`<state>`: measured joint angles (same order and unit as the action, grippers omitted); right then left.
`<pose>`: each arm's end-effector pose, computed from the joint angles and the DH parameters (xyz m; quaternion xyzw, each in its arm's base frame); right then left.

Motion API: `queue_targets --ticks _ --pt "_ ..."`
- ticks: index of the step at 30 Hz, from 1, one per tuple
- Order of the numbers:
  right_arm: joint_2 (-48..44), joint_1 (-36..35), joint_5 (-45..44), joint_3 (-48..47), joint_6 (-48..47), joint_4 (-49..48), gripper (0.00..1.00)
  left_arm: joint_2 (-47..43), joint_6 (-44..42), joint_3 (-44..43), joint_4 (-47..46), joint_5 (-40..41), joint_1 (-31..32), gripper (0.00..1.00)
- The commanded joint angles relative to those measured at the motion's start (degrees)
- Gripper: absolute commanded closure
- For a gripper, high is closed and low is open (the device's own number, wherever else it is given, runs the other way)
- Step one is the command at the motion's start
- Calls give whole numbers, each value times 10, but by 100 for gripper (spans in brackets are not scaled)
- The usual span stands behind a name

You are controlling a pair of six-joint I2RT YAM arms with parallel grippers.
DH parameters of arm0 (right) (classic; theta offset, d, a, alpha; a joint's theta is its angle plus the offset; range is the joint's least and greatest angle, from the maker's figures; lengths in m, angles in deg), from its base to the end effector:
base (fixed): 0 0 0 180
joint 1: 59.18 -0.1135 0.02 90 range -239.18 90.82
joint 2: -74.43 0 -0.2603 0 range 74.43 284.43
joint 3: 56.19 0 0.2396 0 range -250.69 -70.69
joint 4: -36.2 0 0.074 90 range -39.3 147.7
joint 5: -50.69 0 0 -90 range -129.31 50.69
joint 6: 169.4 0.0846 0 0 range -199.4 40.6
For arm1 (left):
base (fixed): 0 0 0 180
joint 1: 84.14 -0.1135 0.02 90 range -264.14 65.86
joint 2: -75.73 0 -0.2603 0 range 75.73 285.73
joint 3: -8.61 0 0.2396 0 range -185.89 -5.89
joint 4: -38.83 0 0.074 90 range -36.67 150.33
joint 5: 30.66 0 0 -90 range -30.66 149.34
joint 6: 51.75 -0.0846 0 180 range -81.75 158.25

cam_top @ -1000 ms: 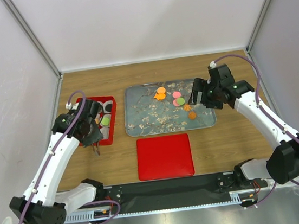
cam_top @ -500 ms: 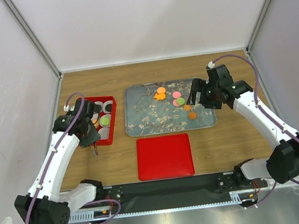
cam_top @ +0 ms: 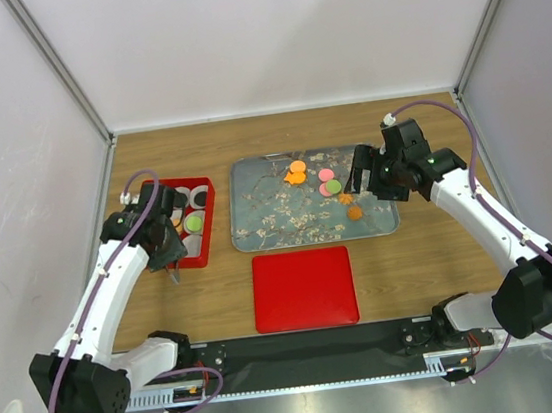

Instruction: Pack the cookies

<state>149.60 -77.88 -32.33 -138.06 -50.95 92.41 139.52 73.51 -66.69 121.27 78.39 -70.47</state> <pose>0.2751 0.1040 0.2729 0.0586 0.9349 0.1905 0.2937 0.1913 -0.0181 0.2493 -0.2091 0.9502 0.0809 0.2163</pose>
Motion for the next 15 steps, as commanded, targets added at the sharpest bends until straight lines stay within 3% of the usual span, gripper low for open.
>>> queue_targets --ticks 1,15 --pt "-1 -3 0 -7 -6 -8 5 2 -14 -4 -16 7 -6 54" --pt "2 -2 -3 -14 -4 -8 5 13 -27 -83 3 3 -8 53"
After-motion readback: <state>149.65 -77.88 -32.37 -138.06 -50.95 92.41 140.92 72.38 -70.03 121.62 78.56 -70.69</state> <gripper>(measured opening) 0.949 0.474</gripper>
